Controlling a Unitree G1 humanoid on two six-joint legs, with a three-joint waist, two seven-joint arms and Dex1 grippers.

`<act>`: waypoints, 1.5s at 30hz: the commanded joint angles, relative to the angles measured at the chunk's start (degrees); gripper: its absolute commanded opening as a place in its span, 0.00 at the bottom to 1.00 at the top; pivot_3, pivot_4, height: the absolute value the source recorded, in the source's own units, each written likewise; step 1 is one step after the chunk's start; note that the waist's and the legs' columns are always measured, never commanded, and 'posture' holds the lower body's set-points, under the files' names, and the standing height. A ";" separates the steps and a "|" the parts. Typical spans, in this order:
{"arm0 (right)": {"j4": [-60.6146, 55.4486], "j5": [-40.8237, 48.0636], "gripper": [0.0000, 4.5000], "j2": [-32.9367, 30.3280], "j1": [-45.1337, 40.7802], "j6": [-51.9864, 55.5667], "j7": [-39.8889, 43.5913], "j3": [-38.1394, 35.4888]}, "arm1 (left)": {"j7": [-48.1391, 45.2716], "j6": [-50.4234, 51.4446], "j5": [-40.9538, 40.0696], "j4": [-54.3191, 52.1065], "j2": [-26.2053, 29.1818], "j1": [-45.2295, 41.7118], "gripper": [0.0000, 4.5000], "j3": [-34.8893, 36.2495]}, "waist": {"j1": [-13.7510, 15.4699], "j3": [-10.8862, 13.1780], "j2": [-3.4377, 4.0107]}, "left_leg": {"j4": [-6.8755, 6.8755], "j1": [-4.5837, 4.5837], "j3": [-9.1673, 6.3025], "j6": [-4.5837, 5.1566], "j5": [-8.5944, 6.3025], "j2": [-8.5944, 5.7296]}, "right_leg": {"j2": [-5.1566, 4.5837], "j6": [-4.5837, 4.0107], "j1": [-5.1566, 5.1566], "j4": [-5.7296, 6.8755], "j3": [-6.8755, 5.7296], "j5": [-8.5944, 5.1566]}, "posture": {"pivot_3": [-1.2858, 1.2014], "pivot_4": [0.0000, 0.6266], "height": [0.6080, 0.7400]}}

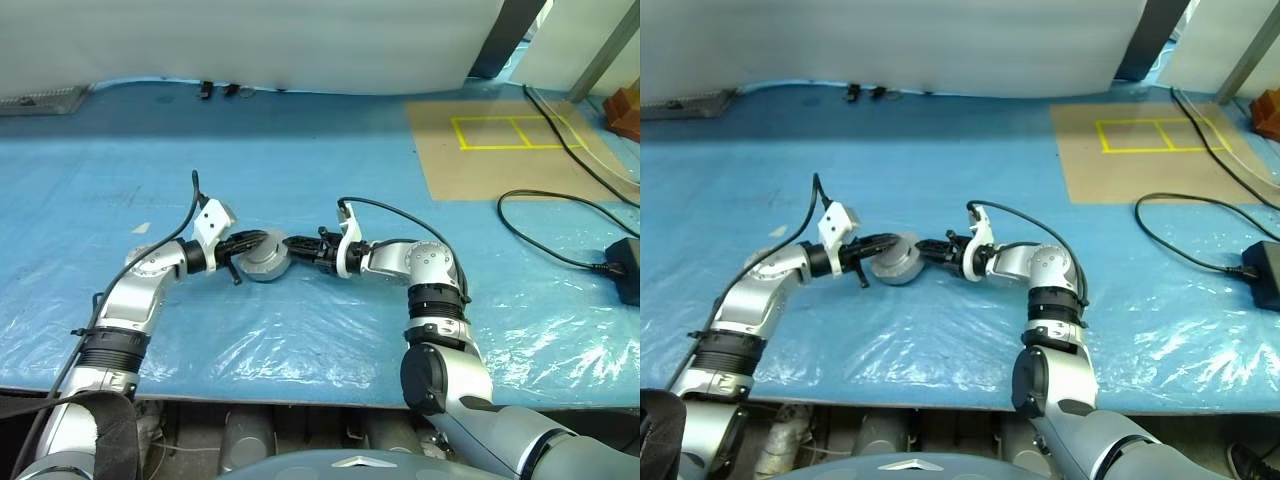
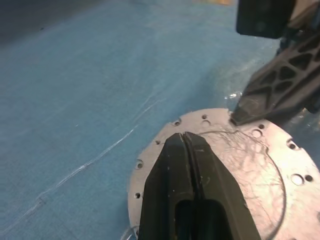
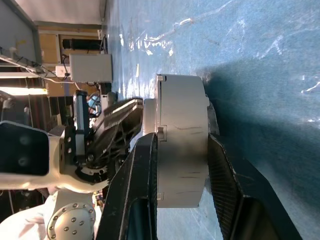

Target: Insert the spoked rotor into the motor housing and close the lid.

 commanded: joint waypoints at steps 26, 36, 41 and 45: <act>0.94 24.52 0.23 6.57 -4.66 -13.14 -4.54 -7.56 | 22.86 24.80 -38.41 -10.53 -20.23 5.47 0.67 25.45 | -0.10 0.16 -0.25 | 0.18 -0.89 0.02 0.01 0.00 0.05 | 0.06 0.15 -0.45 -0.02 -0.25 0.11 | 0.52 0.24 1.00; -0.92 29.41 0.23 5.87 -3.39 -12.99 -3.97 -3.28 | 28.23 30.57 -47.79 -11.96 -23.32 3.62 0.99 26.06 | -0.03 0.18 -0.28 | 0.35 -0.93 -0.06 0.01 0.00 0.03 | 0.06 0.23 -0.45 0.03 -0.27 0.16 | 0.52 0.24 1.00; -1.99 30.37 0.23 6.13 -2.51 -12.28 -4.03 -0.60 | 29.14 32.43 -48.75 -12.11 -22.88 3.21 0.99 24.98 | -0.06 0.19 -0.30 | 0.40 -0.95 -0.08 0.01 0.00 -0.03 | 0.07 0.25 -0.45 0.03 -0.28 0.17 | 0.52 0.24 1.00; -2.62 30.08 0.23 5.85 -1.85 -12.10 -3.68 1.33 | 29.57 31.95 -48.33 -11.25 -23.25 2.55 0.99 24.70 | -0.02 0.19 -0.31 | 0.45 -0.99 -0.12 0.01 0.00 -0.08 | 0.07 0.27 -0.45 0.03 -0.30 0.18 | 0.52 0.24 1.00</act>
